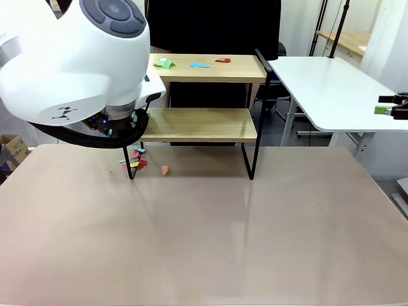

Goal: Clean the shelf.
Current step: Clean the specific section of the Shelf indicated by the human with the Duster.

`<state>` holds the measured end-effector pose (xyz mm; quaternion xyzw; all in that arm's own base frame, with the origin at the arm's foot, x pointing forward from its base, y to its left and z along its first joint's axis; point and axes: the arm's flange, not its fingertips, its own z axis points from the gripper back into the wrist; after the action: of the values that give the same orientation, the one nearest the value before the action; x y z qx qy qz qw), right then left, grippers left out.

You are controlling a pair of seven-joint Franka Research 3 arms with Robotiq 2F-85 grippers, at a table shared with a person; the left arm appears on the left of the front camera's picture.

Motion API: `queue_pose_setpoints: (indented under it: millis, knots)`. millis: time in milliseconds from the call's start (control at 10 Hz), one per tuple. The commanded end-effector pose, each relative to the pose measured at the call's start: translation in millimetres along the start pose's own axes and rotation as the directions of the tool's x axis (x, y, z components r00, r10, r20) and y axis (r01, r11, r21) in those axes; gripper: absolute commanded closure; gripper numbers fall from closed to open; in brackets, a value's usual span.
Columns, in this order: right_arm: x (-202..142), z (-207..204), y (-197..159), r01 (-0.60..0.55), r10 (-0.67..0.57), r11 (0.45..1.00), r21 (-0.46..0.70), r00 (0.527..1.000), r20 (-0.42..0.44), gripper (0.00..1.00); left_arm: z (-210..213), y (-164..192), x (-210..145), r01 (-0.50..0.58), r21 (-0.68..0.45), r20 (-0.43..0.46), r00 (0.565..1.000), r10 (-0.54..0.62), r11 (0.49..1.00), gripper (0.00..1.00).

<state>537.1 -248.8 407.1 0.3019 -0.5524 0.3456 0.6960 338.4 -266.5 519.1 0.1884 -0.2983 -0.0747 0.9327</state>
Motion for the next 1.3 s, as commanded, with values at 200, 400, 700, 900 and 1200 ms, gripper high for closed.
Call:
queue_pose_setpoints:
  millis: [200,400,700,900,1200]
  knots:
    - [3,0,1,-0.004,0.004,1.0,0.001,1.0,0.0,0.0,-17,0,2,-0.012,0.005,-0.059,0.998,0.012,1.0,0.86]
    - [3,0,1,-0.004,0.004,1.0,0.001,1.0,0.0,0.0,-17,0,2,-0.012,0.005,-0.059,0.998,0.012,1.0,0.86]
    - [3,0,1,-0.004,0.004,1.0,0.001,1.0,0.0,0.0,-4,8,-2,0.113,-0.154,0.052,0.993,-0.106,0.982,0.86]
    - [3,0,1,-0.004,0.004,1.0,0.001,1.0,0.0,0.0,0,35,-4,0.184,-0.243,0.075,0.982,-0.171,0.952,0.86]
    - [3,0,1,-0.004,0.004,1.0,0.001,1.0,0.0,0.0,7,76,-9,0.329,-0.411,0.12,0.944,-0.308,0.85,0.86]
